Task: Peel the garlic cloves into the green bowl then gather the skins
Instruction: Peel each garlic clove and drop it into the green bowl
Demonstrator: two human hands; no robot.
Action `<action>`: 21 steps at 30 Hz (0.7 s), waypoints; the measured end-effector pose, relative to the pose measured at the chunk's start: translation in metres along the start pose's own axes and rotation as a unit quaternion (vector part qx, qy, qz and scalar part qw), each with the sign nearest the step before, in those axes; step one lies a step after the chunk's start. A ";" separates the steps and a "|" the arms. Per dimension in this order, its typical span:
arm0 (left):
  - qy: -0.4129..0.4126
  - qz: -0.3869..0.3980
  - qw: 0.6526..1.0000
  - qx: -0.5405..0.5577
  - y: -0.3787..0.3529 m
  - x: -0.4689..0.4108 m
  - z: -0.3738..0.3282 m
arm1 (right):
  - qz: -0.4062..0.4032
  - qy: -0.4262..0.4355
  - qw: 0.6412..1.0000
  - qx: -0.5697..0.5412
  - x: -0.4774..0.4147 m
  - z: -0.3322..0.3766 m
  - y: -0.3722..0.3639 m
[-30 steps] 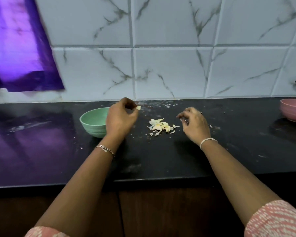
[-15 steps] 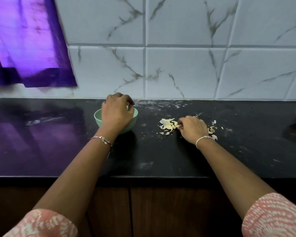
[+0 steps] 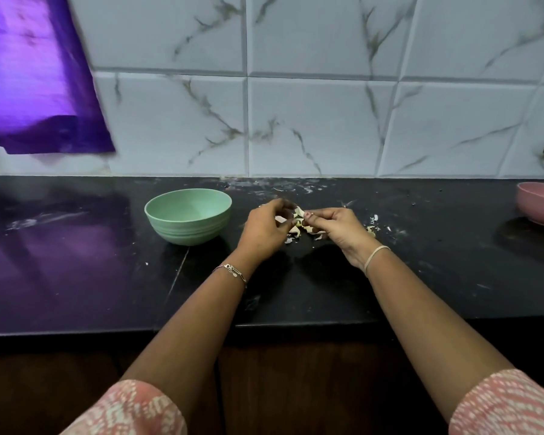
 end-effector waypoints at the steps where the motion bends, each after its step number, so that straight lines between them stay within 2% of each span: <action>1: 0.003 -0.014 1.000 0.014 0.001 -0.001 0.002 | 0.003 0.000 1.000 0.001 0.001 0.000 0.000; 5: 0.003 -0.015 0.999 0.049 0.002 -0.003 0.003 | 0.006 0.010 1.000 0.009 0.003 0.005 -0.002; 10: 0.000 -0.011 1.000 0.013 0.000 -0.004 0.005 | -0.001 0.017 1.000 -0.020 0.003 0.008 -0.003; 13: 0.025 -0.007 0.999 0.042 -0.001 -0.004 0.009 | -0.015 0.012 0.998 -0.065 0.001 0.008 -0.001; 17: 0.100 0.050 0.984 0.136 -0.012 -0.001 0.019 | -0.001 -0.001 0.993 -0.119 0.000 0.007 -0.006; 21: 0.102 0.049 0.990 0.080 -0.012 -0.001 0.027 | -0.014 -0.018 0.977 -0.213 0.002 0.017 -0.001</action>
Point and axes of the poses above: each hand's wrist, its own x-axis away from the middle knuckle, its own y-axis out of the back of the hand, z = x × y, the point moved 8 cm from there along -x, towards the middle knuckle, and after that the axes turned 9 degrees about -z, right-handed, at the moved point
